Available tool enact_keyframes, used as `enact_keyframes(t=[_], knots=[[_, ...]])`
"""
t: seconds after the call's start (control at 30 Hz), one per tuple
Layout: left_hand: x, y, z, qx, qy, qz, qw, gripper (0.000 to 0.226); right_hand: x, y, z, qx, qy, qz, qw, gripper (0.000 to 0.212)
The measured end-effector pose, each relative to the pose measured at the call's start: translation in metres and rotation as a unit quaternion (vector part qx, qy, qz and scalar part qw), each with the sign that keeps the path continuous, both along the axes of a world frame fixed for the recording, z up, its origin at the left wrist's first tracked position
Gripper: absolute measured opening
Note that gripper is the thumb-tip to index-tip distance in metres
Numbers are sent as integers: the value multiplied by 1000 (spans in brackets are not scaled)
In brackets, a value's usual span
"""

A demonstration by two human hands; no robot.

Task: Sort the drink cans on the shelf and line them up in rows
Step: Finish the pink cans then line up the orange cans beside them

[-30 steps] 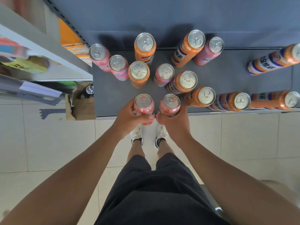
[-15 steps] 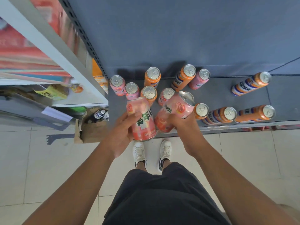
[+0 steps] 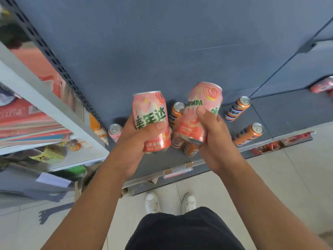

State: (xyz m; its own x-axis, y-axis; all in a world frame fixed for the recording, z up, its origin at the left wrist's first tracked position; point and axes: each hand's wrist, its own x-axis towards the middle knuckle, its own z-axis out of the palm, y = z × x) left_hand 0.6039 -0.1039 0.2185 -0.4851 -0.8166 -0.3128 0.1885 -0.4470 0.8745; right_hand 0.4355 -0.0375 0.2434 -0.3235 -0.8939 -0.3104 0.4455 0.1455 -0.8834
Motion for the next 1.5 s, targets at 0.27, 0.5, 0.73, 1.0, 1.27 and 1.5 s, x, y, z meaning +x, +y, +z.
enact_keyframes(t=[0.27,0.5,0.73,1.0,1.27,1.5], knots=[[-79,25,66,-83,-27,-71,994,77,-65,48,58,-40,-97,-22,994,52],[-187,88,99,-114,-6,-83,990,70,-158,129,84,-84,-14,-124,989,52],[-307,168,112,-143,5,-180,973,66,-252,225,90,-94,31,-238,966,42],[-414,232,122,-135,16,-291,947,54,-325,309,89,-73,53,-363,927,48],[-510,268,116,-131,15,-392,910,51,-393,357,81,-62,57,-468,880,49],[-613,267,98,-126,22,-448,885,45,-473,367,77,-45,82,-517,851,48]])
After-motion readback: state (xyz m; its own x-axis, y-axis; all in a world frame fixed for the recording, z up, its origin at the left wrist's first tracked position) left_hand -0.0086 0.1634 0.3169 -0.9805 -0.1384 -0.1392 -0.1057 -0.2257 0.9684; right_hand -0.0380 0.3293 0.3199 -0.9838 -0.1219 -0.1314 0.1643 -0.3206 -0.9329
